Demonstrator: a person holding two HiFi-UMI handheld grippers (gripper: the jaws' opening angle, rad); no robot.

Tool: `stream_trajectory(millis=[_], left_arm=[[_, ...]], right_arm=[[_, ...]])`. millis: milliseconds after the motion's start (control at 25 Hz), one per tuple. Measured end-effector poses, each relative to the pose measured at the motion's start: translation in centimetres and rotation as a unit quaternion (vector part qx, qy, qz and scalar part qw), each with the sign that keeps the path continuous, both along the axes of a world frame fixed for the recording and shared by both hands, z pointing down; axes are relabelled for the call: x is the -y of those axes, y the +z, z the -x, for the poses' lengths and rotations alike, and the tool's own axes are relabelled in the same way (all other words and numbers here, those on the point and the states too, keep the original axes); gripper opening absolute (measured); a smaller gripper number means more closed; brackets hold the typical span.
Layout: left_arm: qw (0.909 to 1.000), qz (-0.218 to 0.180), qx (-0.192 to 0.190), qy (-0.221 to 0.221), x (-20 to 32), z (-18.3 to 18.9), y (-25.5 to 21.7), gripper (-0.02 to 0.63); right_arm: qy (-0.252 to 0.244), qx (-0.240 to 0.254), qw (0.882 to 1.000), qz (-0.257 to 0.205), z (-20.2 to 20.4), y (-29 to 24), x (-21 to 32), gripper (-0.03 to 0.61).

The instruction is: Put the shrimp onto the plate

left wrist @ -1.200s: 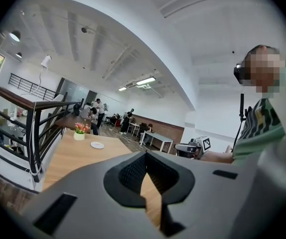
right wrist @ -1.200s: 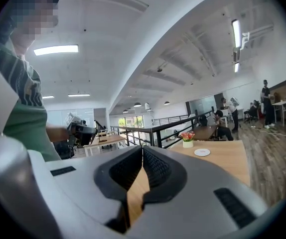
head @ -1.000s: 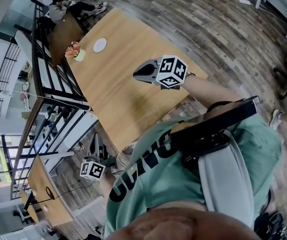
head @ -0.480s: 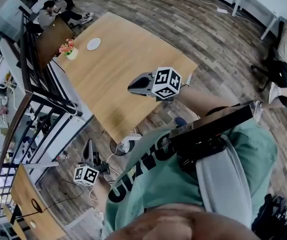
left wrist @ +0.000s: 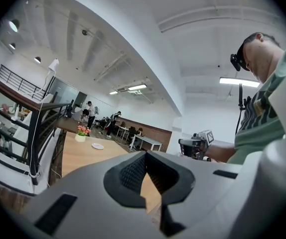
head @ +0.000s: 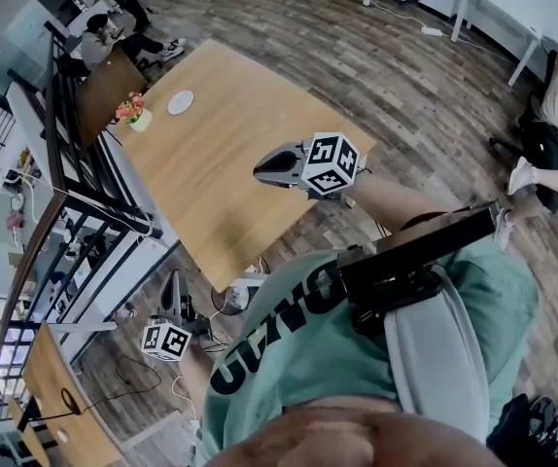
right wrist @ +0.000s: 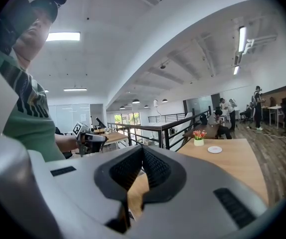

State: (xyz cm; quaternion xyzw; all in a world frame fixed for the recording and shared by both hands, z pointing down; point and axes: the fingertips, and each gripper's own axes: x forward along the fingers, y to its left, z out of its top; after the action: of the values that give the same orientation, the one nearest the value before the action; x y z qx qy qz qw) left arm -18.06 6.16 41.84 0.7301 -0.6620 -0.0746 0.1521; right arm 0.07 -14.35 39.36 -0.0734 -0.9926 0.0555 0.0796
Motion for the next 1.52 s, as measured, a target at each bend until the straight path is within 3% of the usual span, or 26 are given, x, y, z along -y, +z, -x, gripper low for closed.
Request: stream_trajectory(millis=[360, 600, 760, 1000, 1520], left_arm=[[0.9996, 0.004, -0.014, 0.023, 9.4, -13.7, -0.3, 0.005], [0.9995, 0.013, -0.018, 0.023, 12.9, -19.2, -0.3, 0.005], [0.9996, 0.008, -0.009, 0.027, 12.4, -19.0, -1.3, 0.005], [0.9995, -0.003, -0.004, 0.032, 9.4, -15.7, -1.5, 0.005], [0.9992, -0.017, -0.02, 0.03, 6.0, -10.7, -0.4, 0.005]], right_arm=[[-0.005, 0.015, 1.0, 0.017, -11.6, 1.0, 8.2, 0.006], [-0.017, 0.009, 0.999, 0.05, -16.3, 2.7, 11.3, 0.006], [-0.015, 0.023, 0.999, 0.044, -16.4, 1.4, 10.8, 0.006], [0.003, 0.033, 0.999, 0.028, -14.2, 0.3, 7.6, 0.006], [-0.011, 0.0, 1.0, 0.008, -8.5, 0.2, 3.4, 0.006]])
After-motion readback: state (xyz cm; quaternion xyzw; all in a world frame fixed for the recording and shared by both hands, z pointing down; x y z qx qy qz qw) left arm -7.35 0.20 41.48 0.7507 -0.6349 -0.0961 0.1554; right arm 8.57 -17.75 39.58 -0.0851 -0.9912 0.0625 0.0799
